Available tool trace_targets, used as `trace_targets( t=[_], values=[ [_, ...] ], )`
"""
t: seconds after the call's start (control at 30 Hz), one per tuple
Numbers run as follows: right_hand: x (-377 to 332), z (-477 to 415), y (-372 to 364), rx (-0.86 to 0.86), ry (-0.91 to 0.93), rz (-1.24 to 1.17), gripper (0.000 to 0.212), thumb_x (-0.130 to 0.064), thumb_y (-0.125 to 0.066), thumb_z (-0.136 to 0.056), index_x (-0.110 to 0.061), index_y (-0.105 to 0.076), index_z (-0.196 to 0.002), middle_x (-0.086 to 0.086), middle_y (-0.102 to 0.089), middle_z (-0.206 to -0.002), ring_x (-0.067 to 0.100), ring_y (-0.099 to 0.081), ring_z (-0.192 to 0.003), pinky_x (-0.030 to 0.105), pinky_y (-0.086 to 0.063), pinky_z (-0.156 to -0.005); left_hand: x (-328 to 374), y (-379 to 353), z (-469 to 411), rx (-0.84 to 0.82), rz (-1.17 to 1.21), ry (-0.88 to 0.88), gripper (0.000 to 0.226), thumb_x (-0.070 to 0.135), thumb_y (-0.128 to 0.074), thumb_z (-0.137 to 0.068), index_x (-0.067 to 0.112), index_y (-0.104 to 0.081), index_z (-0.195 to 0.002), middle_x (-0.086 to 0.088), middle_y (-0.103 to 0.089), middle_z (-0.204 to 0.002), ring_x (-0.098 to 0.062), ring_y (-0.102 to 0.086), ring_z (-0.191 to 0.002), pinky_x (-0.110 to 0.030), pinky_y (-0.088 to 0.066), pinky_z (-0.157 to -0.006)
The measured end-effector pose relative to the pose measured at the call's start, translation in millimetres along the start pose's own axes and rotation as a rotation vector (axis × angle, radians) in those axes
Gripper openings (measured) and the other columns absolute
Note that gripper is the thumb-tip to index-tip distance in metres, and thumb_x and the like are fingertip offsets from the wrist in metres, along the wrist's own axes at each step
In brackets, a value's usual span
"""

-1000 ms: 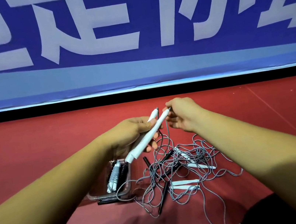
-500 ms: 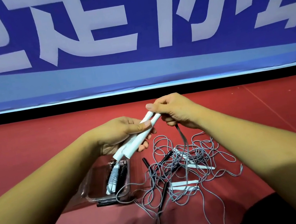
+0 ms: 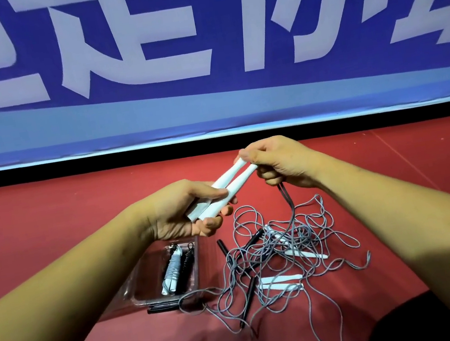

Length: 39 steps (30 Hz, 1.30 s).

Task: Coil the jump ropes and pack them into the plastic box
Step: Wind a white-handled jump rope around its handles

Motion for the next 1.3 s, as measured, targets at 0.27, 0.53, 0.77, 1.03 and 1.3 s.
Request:
trace_targets(
  t=[0.27, 0.53, 0.77, 1.03, 1.3],
  values=[
    [-8.7, -2.4, -4.0, 0.077, 0.021, -0.229, 0.025, -0.028, -0.045, -0.103, -0.01, -0.05, -0.086, -0.004, -0.026, -0.054, 0.009, -0.02, -0.044, 0.022, -0.02, -0.044, 5.7, 2.6, -5.5, 0.111, -0.208, -0.029, 0.027, 0.037, -0.061, -0.084, 0.01, -0.059, -0.091, 0.003, -0.024, -0.058, -0.007, -0.019, -0.04, -0.017, -0.01, -0.04],
    [8.1, 1.0, -18.5, -0.067, -0.078, 0.012, 0.031, -0.031, -0.032, -0.106, -0.017, -0.045, -0.081, -0.001, -0.041, -0.057, 0.02, -0.049, -0.052, 0.035, -0.043, -0.067, 39.2, 32.4, 0.1, 0.366, 0.072, -0.252, 0.03, 0.03, -0.058, -0.083, 0.021, -0.036, -0.064, 0.006, -0.02, -0.05, -0.005, -0.018, -0.034, -0.017, -0.009, -0.038],
    [4.5, 0.8, -26.3, -0.039, -0.09, 0.082, 0.027, -0.022, -0.037, -0.105, -0.012, -0.057, -0.091, 0.0, -0.049, -0.063, 0.02, -0.059, -0.057, 0.032, -0.047, -0.065, 55.2, 55.6, 7.1, 0.49, 0.431, -0.483, 0.026, 0.025, -0.053, -0.098, 0.013, -0.054, -0.076, -0.006, -0.058, -0.07, -0.022, -0.066, -0.071, -0.029, -0.059, -0.062],
    [7.8, 0.6, -75.8, -0.005, -0.115, -0.015, 0.02, -0.021, -0.036, -0.106, -0.013, -0.043, -0.089, 0.006, -0.044, -0.061, 0.009, -0.029, -0.036, 0.02, -0.023, -0.046, 69.0, 65.1, 4.1, 0.502, 0.565, -0.696, 0.032, 0.029, -0.047, -0.103, 0.007, -0.047, -0.127, -0.01, -0.07, -0.113, -0.027, -0.073, -0.094, -0.039, -0.061, -0.074],
    [13.4, 0.5, -98.8, -0.055, -0.165, 0.043, 0.029, -0.024, -0.034, -0.106, -0.013, -0.05, -0.084, 0.002, -0.04, -0.058, 0.01, -0.033, -0.038, 0.018, -0.024, -0.04, 65.6, 58.1, 4.8, 0.506, 0.482, -0.562, 0.038, 0.048, -0.034, -0.104, 0.022, -0.055, -0.121, -0.001, -0.07, -0.12, -0.027, -0.064, -0.109, -0.041, -0.045, -0.094]
  ],
)
Point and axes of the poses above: each hand's wrist, its own z-axis away from the middle knuckle, its own y-axis out of the back of the hand, x = y × z, the point moved 8 cm from there along -z, towards the middle knuckle
